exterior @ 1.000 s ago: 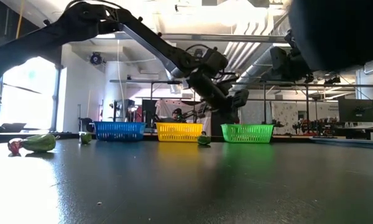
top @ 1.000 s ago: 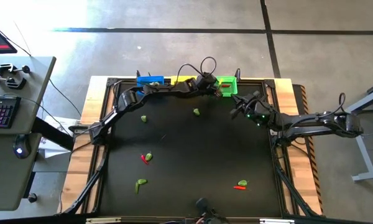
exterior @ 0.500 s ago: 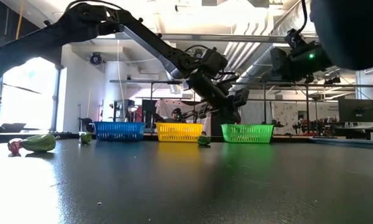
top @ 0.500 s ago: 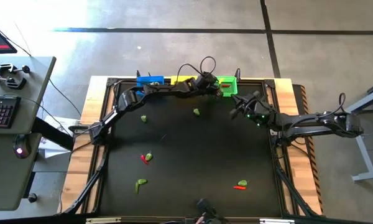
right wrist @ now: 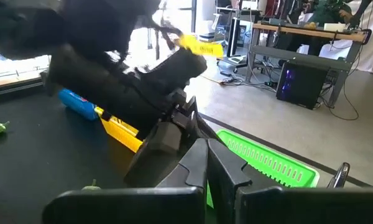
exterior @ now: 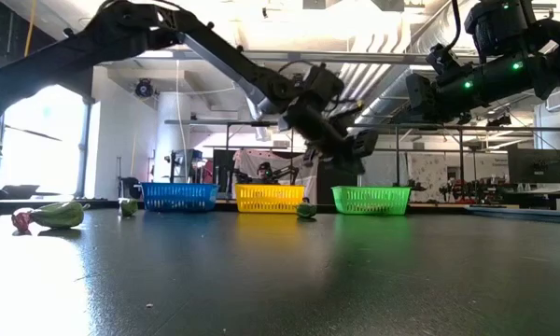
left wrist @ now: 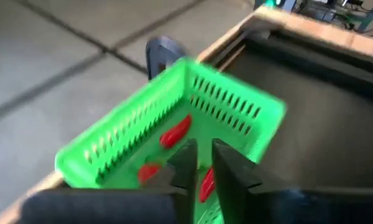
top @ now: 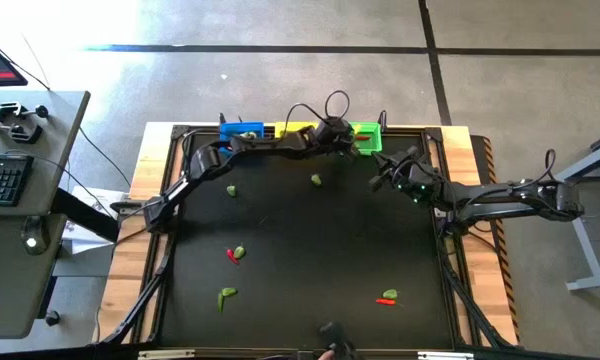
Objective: Sort produce into baskets
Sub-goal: Put the green chili pepper into the green bin, then put the orange chili pepper into the green bin
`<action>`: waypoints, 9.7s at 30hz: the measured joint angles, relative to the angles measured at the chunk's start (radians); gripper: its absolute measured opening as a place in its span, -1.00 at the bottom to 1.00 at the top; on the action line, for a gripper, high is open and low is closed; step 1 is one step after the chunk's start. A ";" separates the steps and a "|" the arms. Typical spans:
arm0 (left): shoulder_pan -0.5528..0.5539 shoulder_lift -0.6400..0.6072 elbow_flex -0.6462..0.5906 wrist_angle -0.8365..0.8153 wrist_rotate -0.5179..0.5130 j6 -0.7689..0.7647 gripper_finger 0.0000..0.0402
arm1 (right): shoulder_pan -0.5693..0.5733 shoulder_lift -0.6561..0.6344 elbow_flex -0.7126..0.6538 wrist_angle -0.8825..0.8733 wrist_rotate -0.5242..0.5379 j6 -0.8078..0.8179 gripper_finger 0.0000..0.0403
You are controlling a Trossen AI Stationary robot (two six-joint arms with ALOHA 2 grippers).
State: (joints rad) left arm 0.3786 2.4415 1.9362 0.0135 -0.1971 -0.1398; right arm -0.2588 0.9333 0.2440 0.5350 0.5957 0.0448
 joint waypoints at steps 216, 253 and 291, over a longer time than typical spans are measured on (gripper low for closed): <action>0.041 0.056 0.111 -0.019 0.121 -0.499 -0.96 | -0.010 0.001 0.000 -0.190 0.085 0.086 -1.00; 0.061 0.067 0.111 -0.139 0.166 -0.488 -0.63 | -0.010 0.001 0.000 -0.187 0.086 0.077 -1.00; -0.090 -0.275 -0.429 0.369 0.124 0.001 -1.00 | 0.191 -0.014 -0.029 -0.210 0.164 0.176 -1.00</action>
State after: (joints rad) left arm 0.2886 2.1665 1.5074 0.3823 -0.0727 -0.1385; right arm -0.0677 0.9188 0.2152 0.3253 0.7597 0.2207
